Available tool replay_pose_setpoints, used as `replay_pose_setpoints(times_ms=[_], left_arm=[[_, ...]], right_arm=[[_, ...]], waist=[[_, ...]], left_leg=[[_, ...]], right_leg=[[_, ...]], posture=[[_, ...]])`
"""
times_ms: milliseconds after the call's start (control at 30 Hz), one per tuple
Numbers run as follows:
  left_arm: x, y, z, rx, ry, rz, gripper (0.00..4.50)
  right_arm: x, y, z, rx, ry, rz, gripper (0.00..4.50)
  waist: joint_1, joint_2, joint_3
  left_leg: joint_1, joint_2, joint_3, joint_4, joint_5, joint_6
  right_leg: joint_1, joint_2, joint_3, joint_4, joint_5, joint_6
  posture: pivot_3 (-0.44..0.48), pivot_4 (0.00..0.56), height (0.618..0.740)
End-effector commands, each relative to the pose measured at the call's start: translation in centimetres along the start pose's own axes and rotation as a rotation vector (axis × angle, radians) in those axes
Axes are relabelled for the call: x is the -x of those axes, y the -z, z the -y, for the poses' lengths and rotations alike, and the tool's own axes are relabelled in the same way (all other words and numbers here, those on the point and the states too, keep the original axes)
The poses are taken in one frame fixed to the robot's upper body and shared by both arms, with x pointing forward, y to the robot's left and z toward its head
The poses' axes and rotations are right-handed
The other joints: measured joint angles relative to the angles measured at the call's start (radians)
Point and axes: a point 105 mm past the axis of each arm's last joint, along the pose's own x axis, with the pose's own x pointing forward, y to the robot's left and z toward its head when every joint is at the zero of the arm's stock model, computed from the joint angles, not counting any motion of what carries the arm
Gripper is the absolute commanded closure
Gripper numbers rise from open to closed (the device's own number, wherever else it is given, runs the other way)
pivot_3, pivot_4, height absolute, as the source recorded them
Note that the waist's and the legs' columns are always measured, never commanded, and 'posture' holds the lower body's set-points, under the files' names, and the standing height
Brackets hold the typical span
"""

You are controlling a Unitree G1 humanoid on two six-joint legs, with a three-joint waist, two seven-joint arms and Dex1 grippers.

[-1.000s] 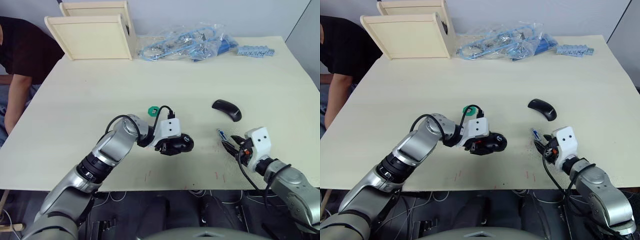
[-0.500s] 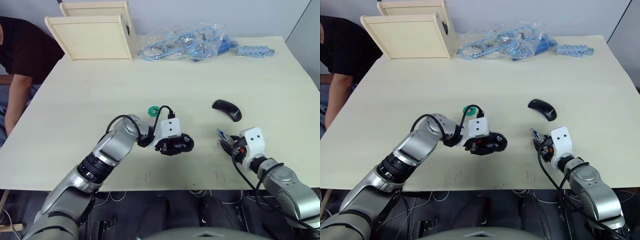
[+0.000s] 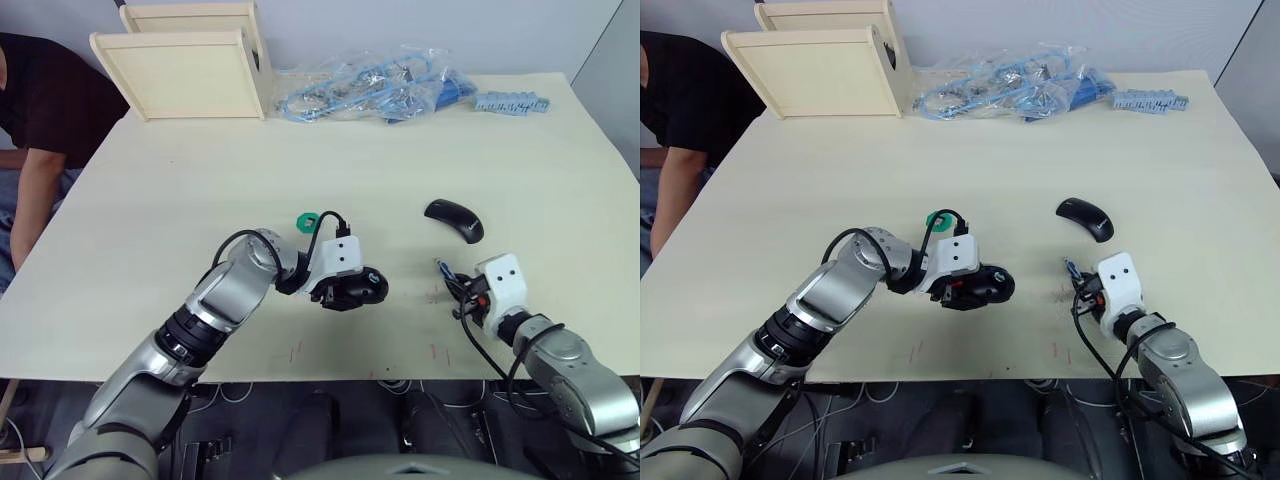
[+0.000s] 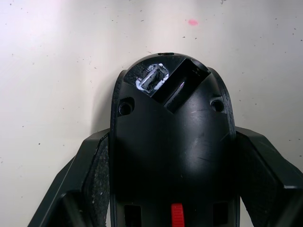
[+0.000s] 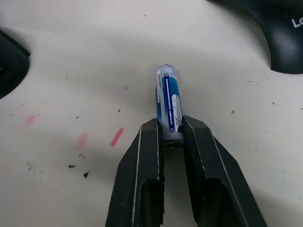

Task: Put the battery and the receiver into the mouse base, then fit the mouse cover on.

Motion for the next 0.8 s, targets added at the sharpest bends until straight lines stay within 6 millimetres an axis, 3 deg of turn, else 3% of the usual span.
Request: replay_pose_setpoints(times_ms=[33, 167, 400, 800], left_arm=[[-0.8, 0.6, 0.5, 0.008, 0.009, -0.020, 1.51], [-0.8, 0.6, 0.5, 0.006, 0.011, -0.022, 1.51], [-0.9, 0.5, 0.6, 0.001, 0.014, -0.025, 1.51], [-0.9, 0.6, 0.6, 0.002, 0.014, -0.029, 1.51]], right_arm=[[1.5, -2.8, -1.9, 0.163, -0.129, 0.045, 4.42], [2.0, -3.4, -2.7, 0.229, -0.199, -0.033, 4.42], [1.0, -5.0, -5.5, 0.167, -0.394, -0.121, 4.42], [-0.5, -5.3, -6.8, 0.138, -0.445, -0.221, 4.42]], waist=[[-0.001, 0.000, 0.000], [-0.001, 0.000, 0.000], [0.002, -0.001, 0.000], [0.001, -0.001, 0.000]], left_leg=[[0.000, 0.000, 0.000, 0.000, 0.000, 0.000], [0.000, 0.000, -0.001, 0.000, 0.000, 0.000], [0.000, 0.000, -0.002, 0.000, 0.000, 0.000], [-0.001, -0.001, -0.004, 0.000, 0.000, 0.000]], right_leg=[[0.000, 0.000, 0.000, 0.000, 0.000, 0.000], [0.001, 0.000, -0.001, 0.000, 0.000, 0.000], [0.001, 0.000, -0.002, 0.000, 0.000, 0.000], [0.000, -0.001, -0.003, 0.000, 0.000, 0.000]], posture=[[0.000, 0.150, 0.740], [0.000, 0.150, 0.740], [0.000, 0.150, 0.740], [0.000, 0.150, 0.740]])
